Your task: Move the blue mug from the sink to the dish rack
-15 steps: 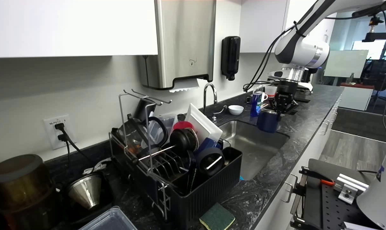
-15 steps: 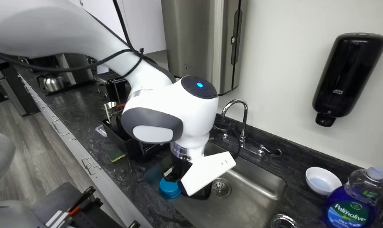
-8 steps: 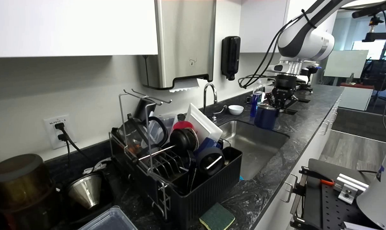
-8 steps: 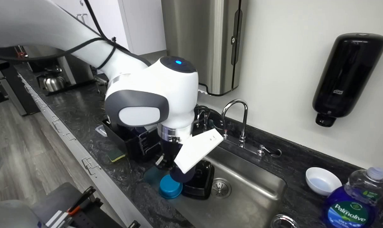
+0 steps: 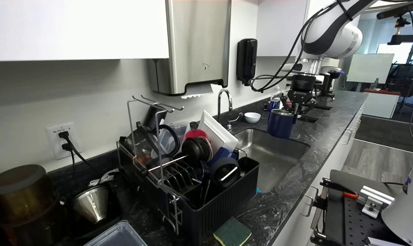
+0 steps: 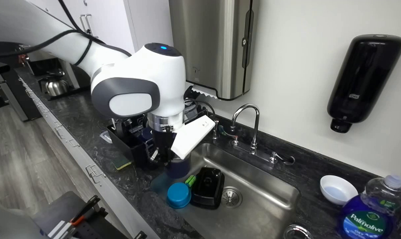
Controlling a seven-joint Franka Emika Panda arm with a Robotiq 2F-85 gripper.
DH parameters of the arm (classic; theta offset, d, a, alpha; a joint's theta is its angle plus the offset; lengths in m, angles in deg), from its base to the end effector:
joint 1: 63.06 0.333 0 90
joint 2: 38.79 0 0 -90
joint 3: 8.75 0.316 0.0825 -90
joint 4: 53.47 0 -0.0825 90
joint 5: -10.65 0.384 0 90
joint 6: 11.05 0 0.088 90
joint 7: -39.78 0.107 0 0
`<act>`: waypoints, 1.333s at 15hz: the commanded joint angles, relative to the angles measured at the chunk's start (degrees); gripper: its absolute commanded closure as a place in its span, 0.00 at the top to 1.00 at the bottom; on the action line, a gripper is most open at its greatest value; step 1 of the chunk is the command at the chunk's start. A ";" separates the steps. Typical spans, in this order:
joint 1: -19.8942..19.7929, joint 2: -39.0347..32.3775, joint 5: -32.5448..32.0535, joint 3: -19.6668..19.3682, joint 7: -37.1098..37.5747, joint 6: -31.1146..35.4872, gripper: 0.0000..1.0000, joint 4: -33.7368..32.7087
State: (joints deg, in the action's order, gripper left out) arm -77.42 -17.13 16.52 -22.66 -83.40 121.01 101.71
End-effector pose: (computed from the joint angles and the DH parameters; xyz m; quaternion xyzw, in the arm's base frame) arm 0.3389 -0.1734 0.3397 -0.6926 -0.7164 -0.0741 0.0395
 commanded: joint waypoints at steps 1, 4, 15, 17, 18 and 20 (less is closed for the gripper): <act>3.34 2.92 -1.60 -0.40 1.14 -1.41 0.02 0.75; 6.00 3.91 -0.61 0.16 4.27 -5.18 0.02 -0.23; 9.82 7.15 2.86 -0.30 11.04 -14.69 0.07 -1.38; 9.82 7.17 2.86 -0.30 11.96 -14.68 0.07 -1.38; 9.82 7.17 2.86 -0.30 12.07 -14.68 0.07 -1.38; 9.82 7.17 2.86 -0.30 12.11 -14.68 0.07 -1.38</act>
State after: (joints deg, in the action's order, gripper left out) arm -68.11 -10.02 19.67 -22.45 -71.54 106.38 100.38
